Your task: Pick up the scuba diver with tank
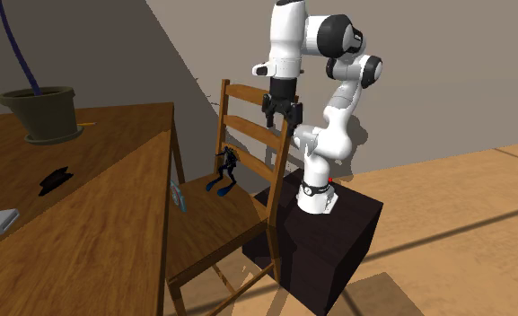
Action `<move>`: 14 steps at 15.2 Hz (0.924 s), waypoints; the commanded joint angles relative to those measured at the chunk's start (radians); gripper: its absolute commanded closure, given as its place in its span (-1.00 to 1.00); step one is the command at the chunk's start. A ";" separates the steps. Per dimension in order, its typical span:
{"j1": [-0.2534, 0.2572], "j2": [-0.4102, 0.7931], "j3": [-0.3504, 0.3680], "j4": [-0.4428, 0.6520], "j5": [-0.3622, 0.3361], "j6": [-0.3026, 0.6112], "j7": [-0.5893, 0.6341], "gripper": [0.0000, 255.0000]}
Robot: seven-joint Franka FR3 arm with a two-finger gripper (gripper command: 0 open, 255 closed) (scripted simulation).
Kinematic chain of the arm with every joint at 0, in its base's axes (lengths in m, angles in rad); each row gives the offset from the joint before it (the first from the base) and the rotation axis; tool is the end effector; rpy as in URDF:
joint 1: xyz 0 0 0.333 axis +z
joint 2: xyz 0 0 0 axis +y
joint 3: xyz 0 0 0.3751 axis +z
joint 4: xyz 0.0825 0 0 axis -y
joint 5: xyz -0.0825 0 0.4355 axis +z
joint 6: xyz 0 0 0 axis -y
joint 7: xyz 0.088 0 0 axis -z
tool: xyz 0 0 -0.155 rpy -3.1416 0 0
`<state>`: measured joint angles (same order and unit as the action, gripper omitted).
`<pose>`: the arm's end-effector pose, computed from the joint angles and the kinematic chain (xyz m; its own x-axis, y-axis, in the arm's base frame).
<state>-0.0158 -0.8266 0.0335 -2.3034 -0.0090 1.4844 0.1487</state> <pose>0.2950 0.0076 0.6163 0.9898 -0.1418 0.0122 -0.1422 -0.9893 0.0321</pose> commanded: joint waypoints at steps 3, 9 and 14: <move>-0.023 0.034 -0.035 -0.004 -0.022 0.021 -0.014 -1.00; -0.089 0.153 -0.138 0.002 -0.082 0.084 -0.053 -1.00; -0.140 0.268 -0.223 0.028 -0.121 0.135 -0.085 -1.00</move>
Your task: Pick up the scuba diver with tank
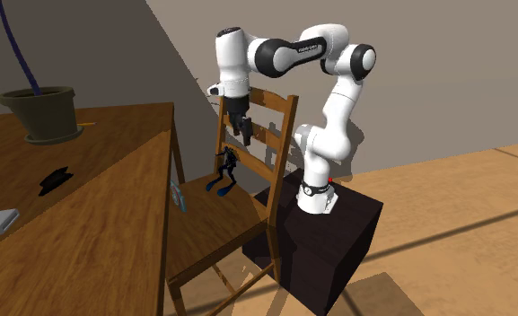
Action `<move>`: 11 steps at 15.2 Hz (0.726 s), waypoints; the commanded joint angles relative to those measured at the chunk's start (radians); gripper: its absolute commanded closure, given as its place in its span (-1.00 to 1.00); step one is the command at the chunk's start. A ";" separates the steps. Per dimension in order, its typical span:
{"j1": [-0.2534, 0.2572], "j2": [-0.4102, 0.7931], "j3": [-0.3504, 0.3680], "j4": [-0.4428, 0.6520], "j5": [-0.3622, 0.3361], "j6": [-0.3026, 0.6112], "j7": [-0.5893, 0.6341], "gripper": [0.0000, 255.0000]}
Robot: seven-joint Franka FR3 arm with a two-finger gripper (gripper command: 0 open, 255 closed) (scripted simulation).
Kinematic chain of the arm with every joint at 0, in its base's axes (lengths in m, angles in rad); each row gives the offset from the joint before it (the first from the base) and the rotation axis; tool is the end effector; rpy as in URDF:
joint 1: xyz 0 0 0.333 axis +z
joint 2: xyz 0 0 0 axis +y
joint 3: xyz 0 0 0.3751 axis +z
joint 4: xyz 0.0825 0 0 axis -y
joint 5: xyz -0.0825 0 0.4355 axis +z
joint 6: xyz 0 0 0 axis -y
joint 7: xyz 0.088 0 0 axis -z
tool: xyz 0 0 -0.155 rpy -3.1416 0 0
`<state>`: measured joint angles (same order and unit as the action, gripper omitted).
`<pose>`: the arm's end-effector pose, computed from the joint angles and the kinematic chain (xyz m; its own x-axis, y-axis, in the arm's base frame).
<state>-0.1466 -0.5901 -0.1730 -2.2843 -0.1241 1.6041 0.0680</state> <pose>0.3502 -0.1466 0.5523 0.9367 -0.3373 -0.0942 -0.3356 -0.9414 0.0336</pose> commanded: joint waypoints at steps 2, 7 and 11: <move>-0.028 0.082 -0.050 0.025 -0.019 0.034 -0.018 -1.00; -0.073 0.215 -0.133 0.076 -0.038 0.078 -0.053 -1.00; -0.108 0.329 -0.198 0.130 -0.040 0.108 -0.085 -1.00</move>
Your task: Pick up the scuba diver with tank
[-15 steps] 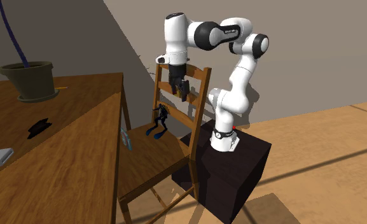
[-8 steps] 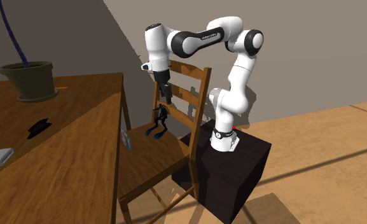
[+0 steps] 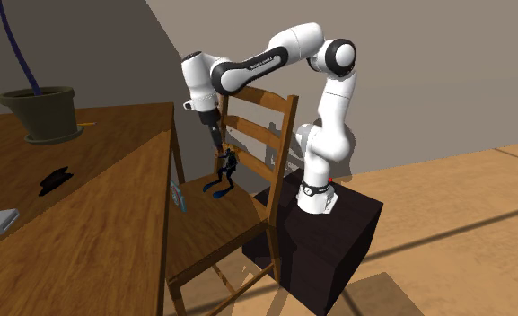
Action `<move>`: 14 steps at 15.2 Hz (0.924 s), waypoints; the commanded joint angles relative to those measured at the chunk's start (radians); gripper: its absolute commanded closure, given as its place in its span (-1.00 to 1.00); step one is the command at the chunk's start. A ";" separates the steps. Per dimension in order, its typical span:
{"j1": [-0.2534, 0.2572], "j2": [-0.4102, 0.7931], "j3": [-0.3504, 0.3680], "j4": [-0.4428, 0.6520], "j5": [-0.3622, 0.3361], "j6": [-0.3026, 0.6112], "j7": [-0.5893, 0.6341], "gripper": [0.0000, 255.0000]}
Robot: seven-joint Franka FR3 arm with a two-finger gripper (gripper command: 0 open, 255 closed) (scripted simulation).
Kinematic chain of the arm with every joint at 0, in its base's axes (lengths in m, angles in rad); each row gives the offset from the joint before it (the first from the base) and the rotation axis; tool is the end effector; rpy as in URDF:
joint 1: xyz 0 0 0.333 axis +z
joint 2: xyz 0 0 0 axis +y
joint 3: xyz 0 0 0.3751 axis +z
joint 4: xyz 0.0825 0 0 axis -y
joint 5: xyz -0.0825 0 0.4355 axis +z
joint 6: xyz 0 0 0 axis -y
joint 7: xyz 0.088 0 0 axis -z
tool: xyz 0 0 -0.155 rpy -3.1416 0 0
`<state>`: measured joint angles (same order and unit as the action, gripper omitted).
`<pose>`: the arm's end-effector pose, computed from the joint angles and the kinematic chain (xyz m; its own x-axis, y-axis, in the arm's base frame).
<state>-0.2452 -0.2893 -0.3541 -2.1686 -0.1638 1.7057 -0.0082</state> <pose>0.3748 -0.2947 0.4852 0.8444 -0.5014 -0.1885 -0.5008 -0.8638 0.0546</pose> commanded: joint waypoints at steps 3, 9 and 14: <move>-0.036 0.119 -0.063 0.061 0.007 0.026 -0.036 -1.00; -0.042 0.153 -0.075 0.019 0.013 0.096 -0.040 -1.00; -0.043 0.164 -0.077 -0.006 0.015 0.131 -0.039 1.00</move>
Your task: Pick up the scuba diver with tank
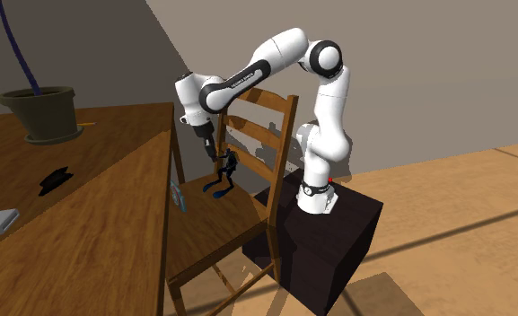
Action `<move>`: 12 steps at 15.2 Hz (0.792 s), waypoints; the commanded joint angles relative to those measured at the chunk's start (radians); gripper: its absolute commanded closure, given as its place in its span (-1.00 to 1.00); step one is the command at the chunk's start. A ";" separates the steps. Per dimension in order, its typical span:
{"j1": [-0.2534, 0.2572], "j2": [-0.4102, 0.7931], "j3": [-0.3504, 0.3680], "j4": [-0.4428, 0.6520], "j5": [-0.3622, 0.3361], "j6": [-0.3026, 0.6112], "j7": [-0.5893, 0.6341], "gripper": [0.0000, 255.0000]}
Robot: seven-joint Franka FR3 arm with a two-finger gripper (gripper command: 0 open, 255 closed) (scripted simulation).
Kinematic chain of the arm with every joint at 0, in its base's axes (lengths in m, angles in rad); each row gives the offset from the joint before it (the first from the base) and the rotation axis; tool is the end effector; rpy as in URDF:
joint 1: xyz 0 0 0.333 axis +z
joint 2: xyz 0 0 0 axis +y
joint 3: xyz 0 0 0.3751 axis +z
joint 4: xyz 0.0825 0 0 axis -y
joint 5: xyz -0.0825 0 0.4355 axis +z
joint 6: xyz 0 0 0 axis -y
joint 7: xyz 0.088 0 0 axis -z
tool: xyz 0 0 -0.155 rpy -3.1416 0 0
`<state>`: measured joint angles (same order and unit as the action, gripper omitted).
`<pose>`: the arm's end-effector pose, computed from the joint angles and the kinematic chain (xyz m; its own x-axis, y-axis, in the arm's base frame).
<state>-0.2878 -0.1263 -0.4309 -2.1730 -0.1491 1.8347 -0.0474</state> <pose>0.3731 -0.3550 0.4135 0.7956 -0.5624 -0.2253 -0.5629 -0.8237 0.0685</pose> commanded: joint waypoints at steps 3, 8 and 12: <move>0.000 0.000 0.000 -0.003 0.000 0.003 0.000 1.00; 0.000 0.001 0.000 -0.002 0.000 0.003 0.000 1.00; 0.000 -0.012 0.003 0.028 -0.002 -0.039 -0.001 1.00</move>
<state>-0.2875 -0.1364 -0.4289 -2.1565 -0.1509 1.8101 -0.0475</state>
